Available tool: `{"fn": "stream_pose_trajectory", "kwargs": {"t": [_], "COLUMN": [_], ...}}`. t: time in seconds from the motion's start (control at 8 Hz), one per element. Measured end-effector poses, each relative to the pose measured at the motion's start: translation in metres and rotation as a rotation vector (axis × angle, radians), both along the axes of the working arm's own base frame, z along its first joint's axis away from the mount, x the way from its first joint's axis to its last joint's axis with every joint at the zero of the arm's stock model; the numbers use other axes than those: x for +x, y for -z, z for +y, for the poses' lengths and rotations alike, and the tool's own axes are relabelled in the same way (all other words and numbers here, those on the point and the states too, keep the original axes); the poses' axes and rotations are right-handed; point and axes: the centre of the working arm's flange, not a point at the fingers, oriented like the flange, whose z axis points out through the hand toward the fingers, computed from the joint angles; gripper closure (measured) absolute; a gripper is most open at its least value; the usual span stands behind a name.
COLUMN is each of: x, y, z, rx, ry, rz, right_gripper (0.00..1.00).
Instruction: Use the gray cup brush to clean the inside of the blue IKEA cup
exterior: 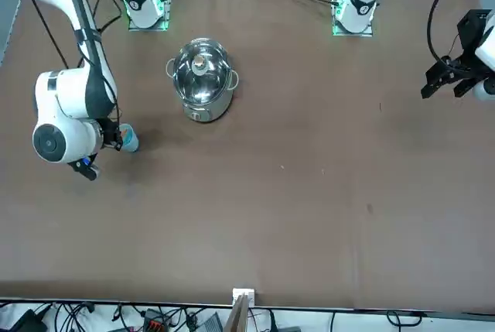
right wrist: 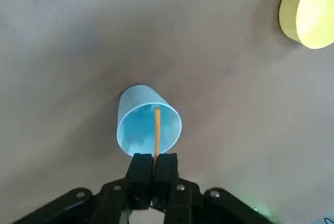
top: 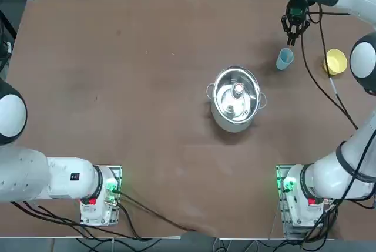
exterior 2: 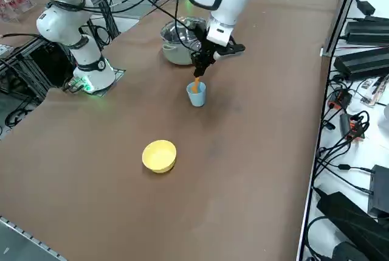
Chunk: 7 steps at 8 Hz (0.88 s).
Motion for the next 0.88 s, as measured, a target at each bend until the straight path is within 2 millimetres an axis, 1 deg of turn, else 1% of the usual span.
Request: {"fn": "stream_pose_trajectory", "kwargs": {"t": [0.25,0.5,0.88], "x": [0.003,0.010,0.017], "y": [0.007,0.009,0.007], "z": [-0.001,0.000,0.014], "rx": [-0.012,-0.012,0.008], "ry": [-0.008,-0.010,0.011], "rz": [0.005,-0.004,-0.028], "right_gripper": [0.97,0.97,0.97]}}
